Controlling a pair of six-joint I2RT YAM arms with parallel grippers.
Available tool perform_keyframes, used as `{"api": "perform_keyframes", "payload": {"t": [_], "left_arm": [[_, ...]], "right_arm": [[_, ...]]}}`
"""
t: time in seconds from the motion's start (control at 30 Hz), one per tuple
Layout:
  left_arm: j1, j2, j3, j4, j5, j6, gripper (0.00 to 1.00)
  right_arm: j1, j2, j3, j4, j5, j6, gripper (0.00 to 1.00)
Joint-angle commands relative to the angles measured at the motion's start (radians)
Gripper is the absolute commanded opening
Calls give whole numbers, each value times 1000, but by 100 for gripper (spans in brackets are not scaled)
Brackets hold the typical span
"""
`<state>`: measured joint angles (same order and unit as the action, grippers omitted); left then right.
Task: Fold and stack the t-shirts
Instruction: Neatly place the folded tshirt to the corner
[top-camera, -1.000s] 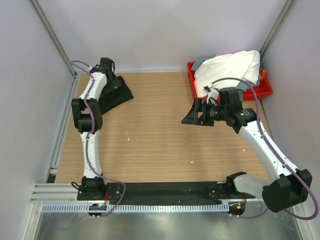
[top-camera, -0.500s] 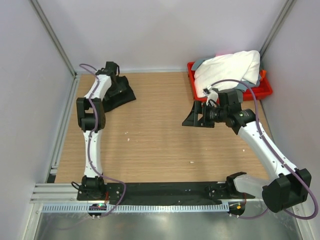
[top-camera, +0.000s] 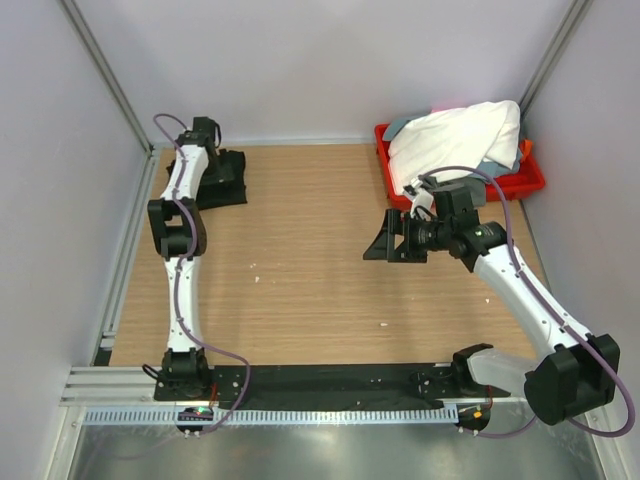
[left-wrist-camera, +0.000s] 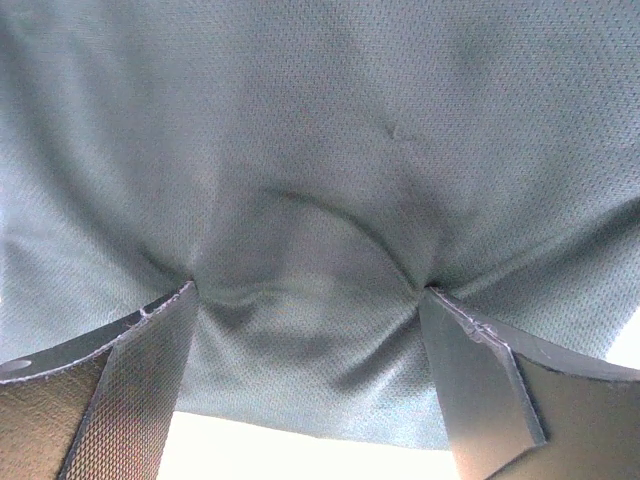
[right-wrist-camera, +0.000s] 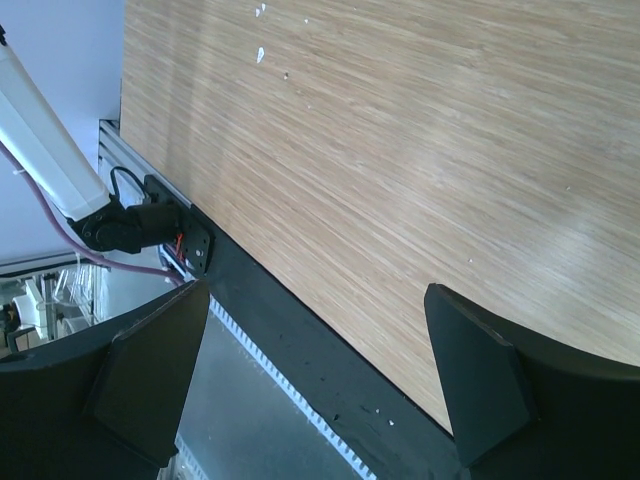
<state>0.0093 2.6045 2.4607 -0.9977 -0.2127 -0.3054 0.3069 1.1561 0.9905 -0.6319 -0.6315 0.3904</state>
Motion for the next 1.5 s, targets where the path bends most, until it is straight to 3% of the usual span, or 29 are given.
{"api": "perform_keyframes", "payload": {"t": [0.0, 0.07, 0.23, 0.33, 0.43, 0.6, 0.93, 1.07, 1.17, 1.3, 1.47], "left_arm": [[58, 86, 27, -59, -161, 123, 92], [64, 95, 55, -55, -210, 175, 93], [89, 19, 67, -45, -281, 128, 97], [55, -104, 70, -53, -289, 86, 100], [24, -248, 8, -47, -306, 13, 100], [43, -395, -242, -7, -208, -133, 99], [80, -383, -417, 4, -106, -265, 96], [87, -519, -728, 184, -70, -355, 92], [95, -575, -867, 270, -59, -379, 89], [104, -522, -872, 281, -50, -360, 86], [115, -431, -770, 232, -99, -322, 84]], "right_arm": [[6, -22, -3, 28, -22, 5, 95], [9, -19, -4, 31, -22, 4, 96], [17, 8, 2, 41, -28, 4, 96], [21, 19, 5, 55, -36, 11, 96], [23, 28, 30, 40, -37, 5, 96], [24, 27, 40, 24, -22, -4, 95], [24, 11, 24, 17, -2, -7, 96], [24, 16, 16, 21, -4, -5, 95], [24, 11, 22, 15, -2, -10, 96], [24, 11, 20, 9, -2, -13, 96], [26, 24, 17, 20, -5, -13, 95]]}}
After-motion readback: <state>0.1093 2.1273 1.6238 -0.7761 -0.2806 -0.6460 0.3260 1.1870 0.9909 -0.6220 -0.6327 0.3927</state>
